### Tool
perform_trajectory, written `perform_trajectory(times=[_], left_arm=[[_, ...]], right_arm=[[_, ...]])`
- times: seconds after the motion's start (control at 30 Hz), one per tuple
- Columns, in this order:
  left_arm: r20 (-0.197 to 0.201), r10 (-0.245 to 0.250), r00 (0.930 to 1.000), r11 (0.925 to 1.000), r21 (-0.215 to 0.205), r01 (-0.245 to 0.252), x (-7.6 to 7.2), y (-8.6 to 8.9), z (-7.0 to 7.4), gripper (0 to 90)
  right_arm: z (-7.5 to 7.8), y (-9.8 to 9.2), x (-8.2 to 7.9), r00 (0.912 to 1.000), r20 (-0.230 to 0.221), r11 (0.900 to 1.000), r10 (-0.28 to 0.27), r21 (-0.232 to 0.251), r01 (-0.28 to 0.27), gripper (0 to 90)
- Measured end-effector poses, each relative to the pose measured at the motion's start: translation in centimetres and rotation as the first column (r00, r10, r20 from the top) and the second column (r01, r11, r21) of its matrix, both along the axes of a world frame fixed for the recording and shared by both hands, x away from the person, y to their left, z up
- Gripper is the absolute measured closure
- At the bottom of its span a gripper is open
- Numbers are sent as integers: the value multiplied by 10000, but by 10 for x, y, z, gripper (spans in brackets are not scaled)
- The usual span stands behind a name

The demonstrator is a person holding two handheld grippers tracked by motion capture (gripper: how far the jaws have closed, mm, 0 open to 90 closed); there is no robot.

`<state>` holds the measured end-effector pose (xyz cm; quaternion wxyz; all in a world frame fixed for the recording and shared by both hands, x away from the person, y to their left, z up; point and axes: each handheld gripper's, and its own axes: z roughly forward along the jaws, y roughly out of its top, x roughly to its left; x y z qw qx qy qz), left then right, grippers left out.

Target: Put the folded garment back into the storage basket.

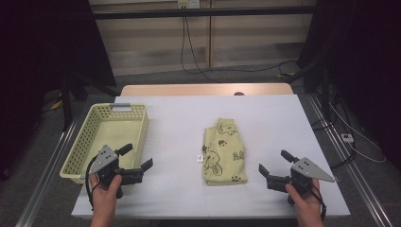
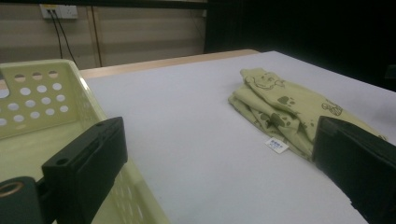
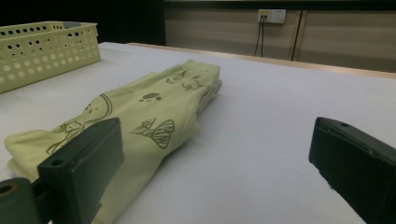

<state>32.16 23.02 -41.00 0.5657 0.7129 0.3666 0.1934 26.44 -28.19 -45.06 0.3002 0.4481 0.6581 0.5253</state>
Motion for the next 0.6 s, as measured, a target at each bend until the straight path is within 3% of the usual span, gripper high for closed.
perform_trajectory(times=[0.27,0.6], left_arm=[[41,-271,9996,9996,-53,271,1,-8,4,35],[-92,-623,9980,9980,-115,622,9,-34,11,34]], right_arm=[[0,-1,0,10000,22,10000,-35,-54,35,30],[1,-2,-1,9999,71,9999,-72,-94,73,31]])
